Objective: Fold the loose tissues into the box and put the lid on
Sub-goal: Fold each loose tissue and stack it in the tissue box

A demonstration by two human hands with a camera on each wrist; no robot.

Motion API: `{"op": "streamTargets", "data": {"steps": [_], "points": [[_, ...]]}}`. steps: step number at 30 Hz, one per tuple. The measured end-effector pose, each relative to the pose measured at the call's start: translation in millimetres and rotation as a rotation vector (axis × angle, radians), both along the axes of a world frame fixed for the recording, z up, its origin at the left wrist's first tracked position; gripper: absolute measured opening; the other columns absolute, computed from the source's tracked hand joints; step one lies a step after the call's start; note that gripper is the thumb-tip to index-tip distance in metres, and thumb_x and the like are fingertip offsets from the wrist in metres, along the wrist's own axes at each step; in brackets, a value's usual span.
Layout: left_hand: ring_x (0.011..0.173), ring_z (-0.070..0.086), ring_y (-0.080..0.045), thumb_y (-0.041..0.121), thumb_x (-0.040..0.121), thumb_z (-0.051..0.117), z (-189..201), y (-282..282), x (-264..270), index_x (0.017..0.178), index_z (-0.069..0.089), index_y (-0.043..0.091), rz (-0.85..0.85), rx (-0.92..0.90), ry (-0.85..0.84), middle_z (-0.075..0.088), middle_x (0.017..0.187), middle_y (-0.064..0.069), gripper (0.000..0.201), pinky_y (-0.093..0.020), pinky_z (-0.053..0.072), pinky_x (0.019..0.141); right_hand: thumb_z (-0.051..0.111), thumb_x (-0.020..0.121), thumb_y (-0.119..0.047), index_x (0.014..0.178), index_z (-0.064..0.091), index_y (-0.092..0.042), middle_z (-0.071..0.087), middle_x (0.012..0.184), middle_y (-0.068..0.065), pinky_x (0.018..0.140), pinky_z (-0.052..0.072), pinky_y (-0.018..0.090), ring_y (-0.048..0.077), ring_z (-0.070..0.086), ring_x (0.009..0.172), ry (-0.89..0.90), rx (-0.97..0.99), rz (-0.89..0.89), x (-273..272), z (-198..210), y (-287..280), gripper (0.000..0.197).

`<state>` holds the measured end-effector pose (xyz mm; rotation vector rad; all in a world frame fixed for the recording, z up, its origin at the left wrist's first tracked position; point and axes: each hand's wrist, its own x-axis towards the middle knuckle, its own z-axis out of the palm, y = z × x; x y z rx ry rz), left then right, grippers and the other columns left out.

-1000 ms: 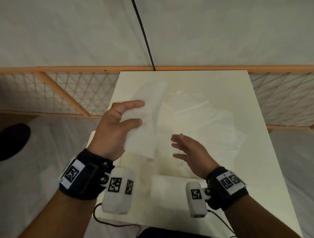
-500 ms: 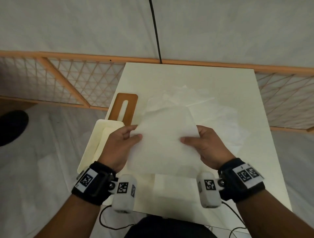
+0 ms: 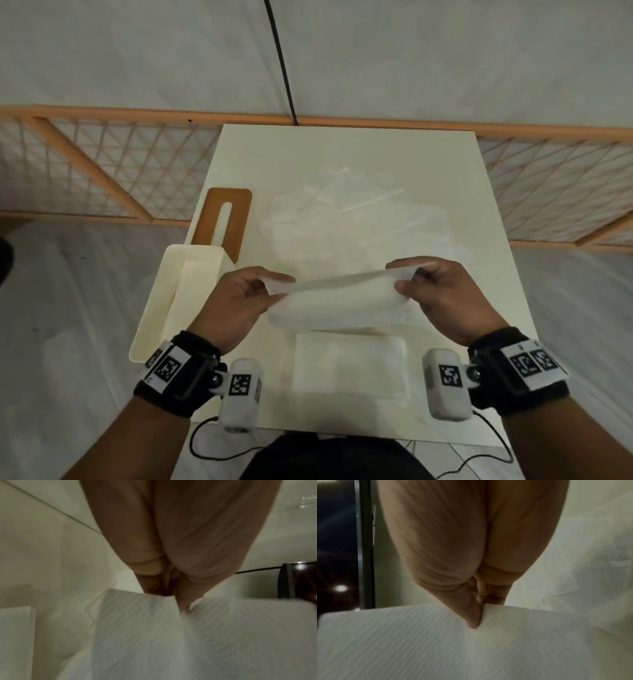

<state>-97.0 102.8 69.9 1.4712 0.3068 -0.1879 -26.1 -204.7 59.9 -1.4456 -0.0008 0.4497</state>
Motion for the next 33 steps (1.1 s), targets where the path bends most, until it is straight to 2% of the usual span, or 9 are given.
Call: {"op": "streamTargets", "data": {"steps": [3, 8, 13, 17, 21, 23, 26, 29, 33], "points": [[0.111, 0.067, -0.025, -0.023, 0.089, 0.047, -4.5, 2.0, -2.0, 0.067, 0.071, 0.016, -0.079, 0.081, -0.006, 0.074, 0.111, -0.008, 0.051, -0.039, 0.054, 0.091, 0.062, 0.083, 0.015, 0.076, 0.079, -0.015, 0.075, 0.105, 0.009, 0.080, 0.048, 0.043, 0.032, 0.066, 0.105, -0.063, -0.092, -0.011, -1.3, -9.1, -5.0, 0.035], [0.075, 0.068, -0.020, -0.017, 0.093, 0.044, -5.1, -1.7, -1.5, 0.070, 0.066, 0.006, -0.102, 0.048, 0.089, 0.071, 0.081, -0.012, 0.039, -0.024, 0.054, 0.064, 0.046, 0.084, 0.021, 0.068, 0.076, -0.006, 0.075, 0.105, 0.010, 0.089, 0.050, 0.055, 0.037, 0.067, 0.105, -0.005, -0.136, 0.022, -5.0, -19.7, -5.8, 0.043], [0.075, 0.062, -0.022, 0.002, 0.082, 0.057, -18.5, -2.0, -5.1, 0.075, 0.069, 0.001, 0.002, -0.046, 0.156, 0.066, 0.080, -0.011, 0.014, -0.028, 0.053, 0.064, 0.060, 0.078, 0.008, 0.071, 0.076, 0.005, 0.073, 0.093, 0.022, 0.066, 0.053, 0.024, 0.027, 0.069, 0.081, 0.185, 0.075, 0.042, -10.4, -7.5, -2.2, 0.018], [0.063, 0.055, -0.015, 0.000, 0.083, 0.075, -38.4, -7.5, -17.7, 0.079, 0.070, 0.005, -0.094, 0.251, 0.132, 0.067, 0.071, -0.002, 0.009, -0.024, 0.049, 0.062, 0.077, 0.078, 0.001, 0.080, 0.077, -0.006, 0.075, 0.092, 0.012, 0.063, 0.048, 0.025, 0.020, 0.063, 0.074, 0.134, -0.333, 0.165, -15.7, -23.6, -11.0, 0.007], [0.067, 0.064, -0.012, -0.002, 0.080, 0.077, -60.2, -13.7, -26.4, 0.084, 0.074, 0.009, -0.133, 0.250, 0.255, 0.073, 0.083, 0.000, 0.012, -0.025, 0.051, 0.062, 0.078, 0.074, 0.006, 0.083, 0.073, -0.003, 0.072, 0.089, 0.019, 0.057, 0.048, 0.031, 0.026, 0.061, 0.065, 0.265, -0.360, 0.179, -25.1, -46.2, -20.5, 0.014], [0.061, 0.059, -0.005, 0.005, 0.078, 0.080, -78.5, -18.5, -28.2, 0.082, 0.075, 0.019, -0.181, 0.429, 0.262, 0.069, 0.075, 0.006, 0.015, -0.021, 0.050, 0.063, 0.079, 0.072, 0.006, 0.081, 0.072, -0.005, 0.071, 0.077, 0.014, 0.057, 0.052, 0.034, 0.024, 0.063, 0.061, 0.219, -0.513, 0.211, -28.3, -60.4, -19.6, 0.016], [0.057, 0.052, -0.002, 0.014, 0.078, 0.079, -100.7, -29.2, -27.6, 0.081, 0.072, 0.027, -0.291, 0.717, 0.270, 0.057, 0.063, 0.011, 0.015, -0.009, 0.041, 0.058, 0.079, 0.070, 0.002, 0.074, 0.071, -0.015, 0.068, 0.067, 0.000, 0.055, 0.053, 0.024, 0.013, 0.064, 0.054, 0.106, -0.806, 0.297, -33.7, -81.3, -13.0, 0.018], [0.066, 0.055, 0.000, 0.015, 0.080, 0.076, -114.6, -37.2, -28.8, 0.083, 0.069, 0.028, -0.312, 0.801, 0.266, 0.060, 0.072, 0.011, 0.015, -0.002, 0.038, 0.058, 0.075, 0.072, -0.004, 0.072, 0.069, -0.023, 0.066, 0.074, -0.006, 0.054, 0.044, 0.009, 0.007, 0.062, 0.066, 0.025, -0.952, 0.355, -40.4, -94.4, -10.5, 0.019], [0.074, 0.057, 0.001, 0.015, 0.080, 0.075, -122.1, -39.7, -27.3, 0.083, 0.067, 0.026, -0.254, 0.852, 0.250, 0.064, 0.089, 0.010, 0.014, 0.000, 0.037, 0.062, 0.072, 0.075, -0.005, 0.075, 0.069, -0.020, 0.066, 0.077, -0.005, 0.053, 0.040, 0.007, 0.010, 0.060, 0.069, -0.021, -0.987, 0.373, -44.5, -99.1, -8.1, 0.015]]}}
